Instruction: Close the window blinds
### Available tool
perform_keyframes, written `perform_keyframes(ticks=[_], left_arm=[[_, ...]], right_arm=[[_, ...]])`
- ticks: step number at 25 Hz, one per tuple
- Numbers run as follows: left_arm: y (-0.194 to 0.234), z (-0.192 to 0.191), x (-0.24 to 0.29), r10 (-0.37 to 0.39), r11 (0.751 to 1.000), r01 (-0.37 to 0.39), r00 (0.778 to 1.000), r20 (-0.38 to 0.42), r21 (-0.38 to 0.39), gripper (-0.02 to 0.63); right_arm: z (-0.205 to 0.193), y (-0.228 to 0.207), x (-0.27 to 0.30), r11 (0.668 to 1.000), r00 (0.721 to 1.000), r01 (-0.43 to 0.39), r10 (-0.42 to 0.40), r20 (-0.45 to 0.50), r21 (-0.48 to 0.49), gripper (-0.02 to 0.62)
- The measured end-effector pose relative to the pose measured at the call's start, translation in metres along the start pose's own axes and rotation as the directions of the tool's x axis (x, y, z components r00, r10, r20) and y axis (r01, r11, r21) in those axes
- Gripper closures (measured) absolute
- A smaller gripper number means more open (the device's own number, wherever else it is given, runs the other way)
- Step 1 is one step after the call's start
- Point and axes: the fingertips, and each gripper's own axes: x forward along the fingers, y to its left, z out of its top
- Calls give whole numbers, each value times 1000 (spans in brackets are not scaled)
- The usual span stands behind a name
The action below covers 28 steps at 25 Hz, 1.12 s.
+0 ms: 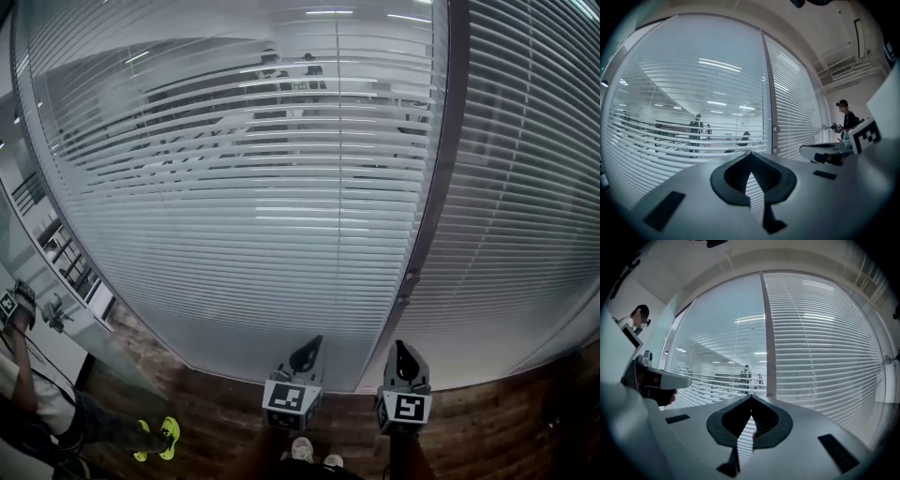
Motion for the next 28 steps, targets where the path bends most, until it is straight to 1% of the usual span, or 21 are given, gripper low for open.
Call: perform_keyframes(ticks=[2,4,6,8,11,14,16,18,21,24,26,28], left_arm=[[5,0,6,-22,1000,22,1000,19,2,606],[10,-2,18,-50,999,50,998,34,22,606],[13,-6,33,-75,997,74,996,42,28,606],[12,-7,41,-81,996,80,996,45,24,606],[6,1,40,-125,992,124,991,54,22,606],[1,23,31,-168,986,166,984,64,34,606],[-12,30,24,-170,985,168,984,56,37,606],[-14,26,27,-164,986,163,985,52,35,606],[16,9,39,-168,986,167,984,59,29,606],[43,-1,43,-185,982,185,982,20,37,606],[45,-1,54,-184,982,183,983,9,43,606],[42,4,61,-181,983,180,983,18,38,606]], right_arm=[[-2,7,7,1000,1000,-1,2,14,-2,595],[-6,13,18,1000,1000,5,-5,22,-4,595],[-13,11,28,1000,1000,21,-21,21,1,595],[-13,4,31,999,999,37,-37,27,1,595],[2,-3,25,998,997,62,-63,33,3,595],[24,-1,20,998,997,68,-68,32,4,595],[33,-10,6,998,997,66,-66,31,14,595],[35,-18,4,997,996,76,-76,44,17,595],[24,-3,29,996,994,91,-91,55,2,595],[14,17,51,996,996,89,-89,26,1,595],[16,12,63,996,996,87,-86,20,0,595],[21,1,67,995,995,98,-98,24,-5,595]])
